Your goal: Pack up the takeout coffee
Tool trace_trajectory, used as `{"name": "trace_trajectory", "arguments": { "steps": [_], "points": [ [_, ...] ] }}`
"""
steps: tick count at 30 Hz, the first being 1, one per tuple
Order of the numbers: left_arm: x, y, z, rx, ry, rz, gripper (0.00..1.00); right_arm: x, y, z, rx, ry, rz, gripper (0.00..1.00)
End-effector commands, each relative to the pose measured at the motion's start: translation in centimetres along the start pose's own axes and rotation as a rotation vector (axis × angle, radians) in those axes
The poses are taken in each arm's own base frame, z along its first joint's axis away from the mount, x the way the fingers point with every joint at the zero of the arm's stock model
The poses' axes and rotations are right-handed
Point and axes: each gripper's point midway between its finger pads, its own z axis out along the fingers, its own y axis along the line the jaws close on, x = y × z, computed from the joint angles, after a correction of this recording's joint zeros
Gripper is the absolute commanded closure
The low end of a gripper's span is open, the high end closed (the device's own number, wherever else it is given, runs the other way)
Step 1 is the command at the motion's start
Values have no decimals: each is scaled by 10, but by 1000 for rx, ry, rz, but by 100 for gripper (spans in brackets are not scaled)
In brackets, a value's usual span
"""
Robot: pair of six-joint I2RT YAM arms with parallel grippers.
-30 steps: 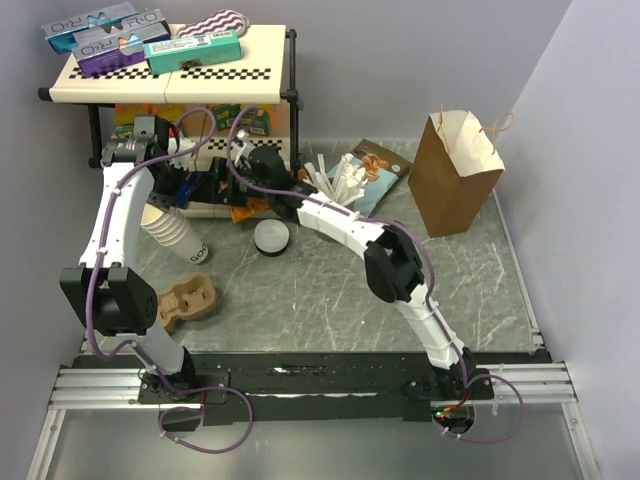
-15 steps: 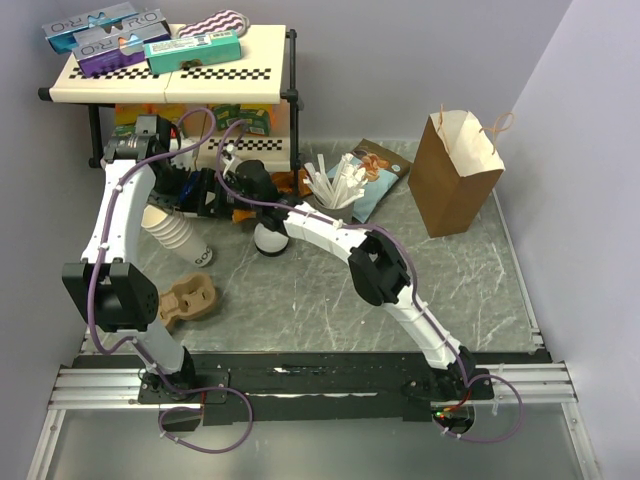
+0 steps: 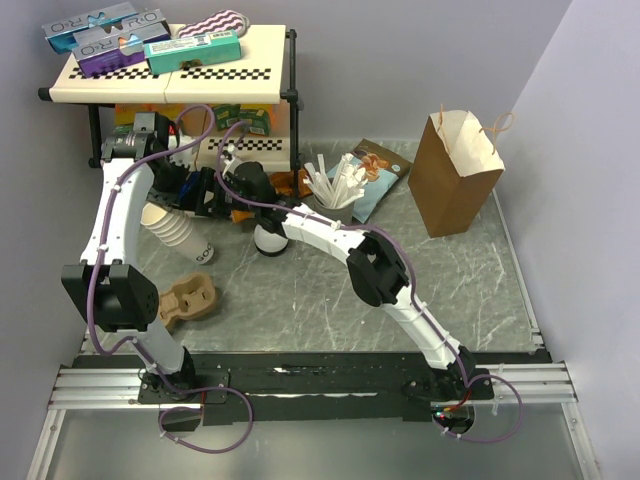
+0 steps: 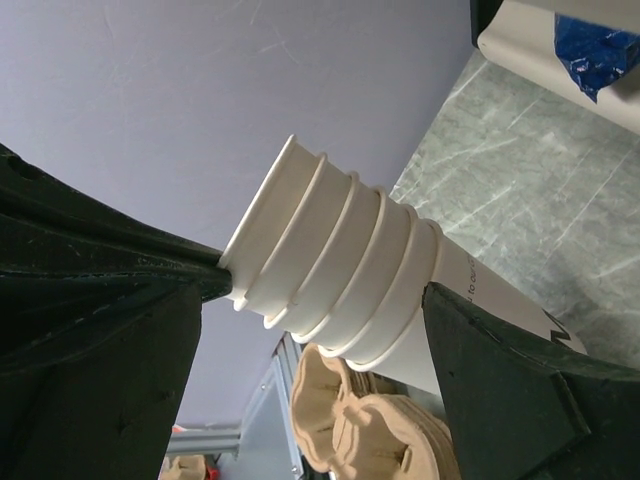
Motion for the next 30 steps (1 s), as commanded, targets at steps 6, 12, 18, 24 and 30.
{"name": "trace_trajectory", "arguments": {
  "steps": [6, 12, 18, 24, 30],
  "points": [
    [-7, 3, -14, -19, -41, -8, 99, 20, -39, 11, 96, 18, 111, 6],
    [-7, 3, -15, -24, -40, -7, 99, 27, -43, 13, 84, 31, 129, 3],
    [-5, 4, -12, -28, -31, -11, 99, 28, -36, 13, 35, 31, 146, 0],
    [-7, 5, -17, -31, -41, -6, 99, 32, -49, 13, 82, 37, 144, 6],
    [-5, 3, -17, -24, -40, -7, 99, 35, -58, 14, 110, 34, 154, 16]
  ]
}}
